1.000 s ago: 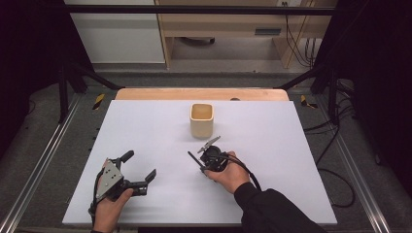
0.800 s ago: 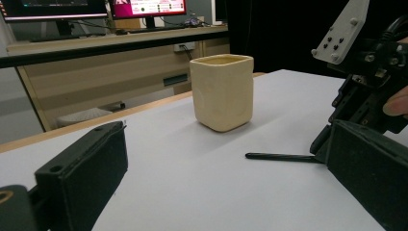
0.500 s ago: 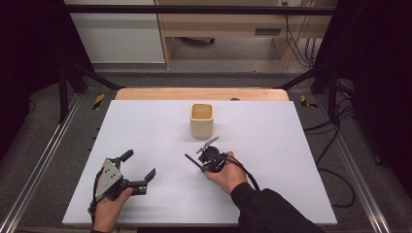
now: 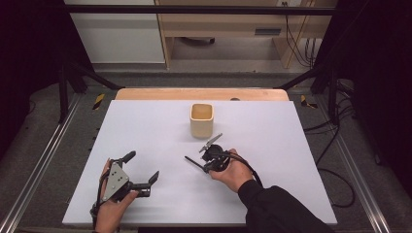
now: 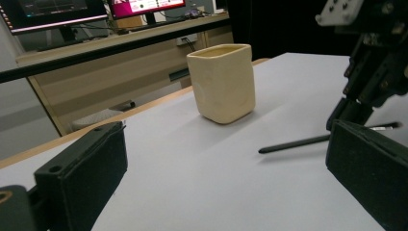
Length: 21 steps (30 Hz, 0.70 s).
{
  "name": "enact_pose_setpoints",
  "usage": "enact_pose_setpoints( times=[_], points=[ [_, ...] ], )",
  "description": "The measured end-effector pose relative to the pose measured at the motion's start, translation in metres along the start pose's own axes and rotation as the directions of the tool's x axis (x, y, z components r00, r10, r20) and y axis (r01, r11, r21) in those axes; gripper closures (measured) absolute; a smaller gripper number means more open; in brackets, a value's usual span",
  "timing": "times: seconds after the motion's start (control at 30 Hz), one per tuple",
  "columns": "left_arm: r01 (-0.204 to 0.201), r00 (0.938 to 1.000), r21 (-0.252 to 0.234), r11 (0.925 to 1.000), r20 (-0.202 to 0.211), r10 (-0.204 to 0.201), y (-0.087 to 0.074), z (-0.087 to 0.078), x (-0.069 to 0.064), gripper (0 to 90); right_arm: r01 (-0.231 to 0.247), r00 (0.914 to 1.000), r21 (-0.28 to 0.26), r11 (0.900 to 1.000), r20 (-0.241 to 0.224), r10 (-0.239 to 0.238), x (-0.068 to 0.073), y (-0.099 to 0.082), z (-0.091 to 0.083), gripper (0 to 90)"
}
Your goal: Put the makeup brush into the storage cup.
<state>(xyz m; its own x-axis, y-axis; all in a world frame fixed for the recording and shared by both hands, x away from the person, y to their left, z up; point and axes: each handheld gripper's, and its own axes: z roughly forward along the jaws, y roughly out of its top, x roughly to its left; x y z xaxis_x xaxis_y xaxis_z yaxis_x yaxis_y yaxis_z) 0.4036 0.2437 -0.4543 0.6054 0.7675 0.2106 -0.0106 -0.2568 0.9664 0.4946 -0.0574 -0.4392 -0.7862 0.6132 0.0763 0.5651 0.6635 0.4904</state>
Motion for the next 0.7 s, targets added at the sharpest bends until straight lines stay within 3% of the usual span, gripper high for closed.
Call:
enact_pose_setpoints(
  times=[0.07,0.17,0.23,0.27,0.37,0.47,0.53,0.63,0.67,0.7],
  points=[
    [-0.046,0.9988,0.023,0.9987,0.015,0.046,0.002,0.003,-0.008,0.5,0.011,0.9999,-0.002,0.9999,-0.003,-0.011,-0.002,0.002,-0.006,84.1],
    [-0.058,0.9981,0.032,0.9978,0.024,0.057,0.003,0.007,-0.013,0.5,0.031,0.9995,0.005,0.9995,-0.001,-0.031,-0.005,0.004,-0.013,84.1],
    [-0.079,0.9962,0.051,0.9955,0.041,0.077,0.004,0.013,-0.018,0.6,0.038,0.9993,0.01,0.9992,-0.002,-0.038,-0.007,0.006,-0.02,84.1],
    [-0.106,0.9931,0.068,0.9921,0.058,0.102,0.007,0.018,-0.022,0.7,0.065,0.9979,0.024,0.9976,-0.005,-0.065,-0.012,0.006,-0.026,84.1],
    [-0.115,0.9909,0.065,0.9912,0.077,0.11,0.012,0.022,-0.026,0.7,0.084,0.9965,0.044,0.9955,-0.005,-0.083,-0.015,0.007,-0.029,84.1],
    [-0.144,0.9857,0.072,0.987,0.099,0.136,0.019,0.03,-0.028,0.8,0.115,0.9933,0.099,0.9885,0.002,-0.115,-0.021,0.007,-0.035,84.0],
    [-0.163,0.9814,0.082,0.9832,0.115,0.153,0.024,0.037,-0.028,0.8,0.127,0.9918,0.102,0.9867,0.003,-0.128,-0.022,0.008,-0.036,84.1],
    [-0.217,0.9679,0.092,0.9719,0.15,0.202,0.037,0.046,-0.032,0.9,0.131,0.9911,0.122,0.9839,0.008,-0.133,-0.024,0.01,-0.045,84.0],
    [-0.217,0.9679,0.092,0.9719,0.15,0.202,0.037,0.046,-0.032,1.0,0.131,0.9911,0.122,0.9839,0.008,-0.133,-0.024,0.01,-0.045,84.0],
    [-0.23,0.9641,0.091,0.969,0.157,0.214,0.04,0.047,-0.033,1.0,0.141,0.9897,0.119,0.9828,0.008,-0.143,-0.026,0.011,-0.047,84.1]
  ],
)
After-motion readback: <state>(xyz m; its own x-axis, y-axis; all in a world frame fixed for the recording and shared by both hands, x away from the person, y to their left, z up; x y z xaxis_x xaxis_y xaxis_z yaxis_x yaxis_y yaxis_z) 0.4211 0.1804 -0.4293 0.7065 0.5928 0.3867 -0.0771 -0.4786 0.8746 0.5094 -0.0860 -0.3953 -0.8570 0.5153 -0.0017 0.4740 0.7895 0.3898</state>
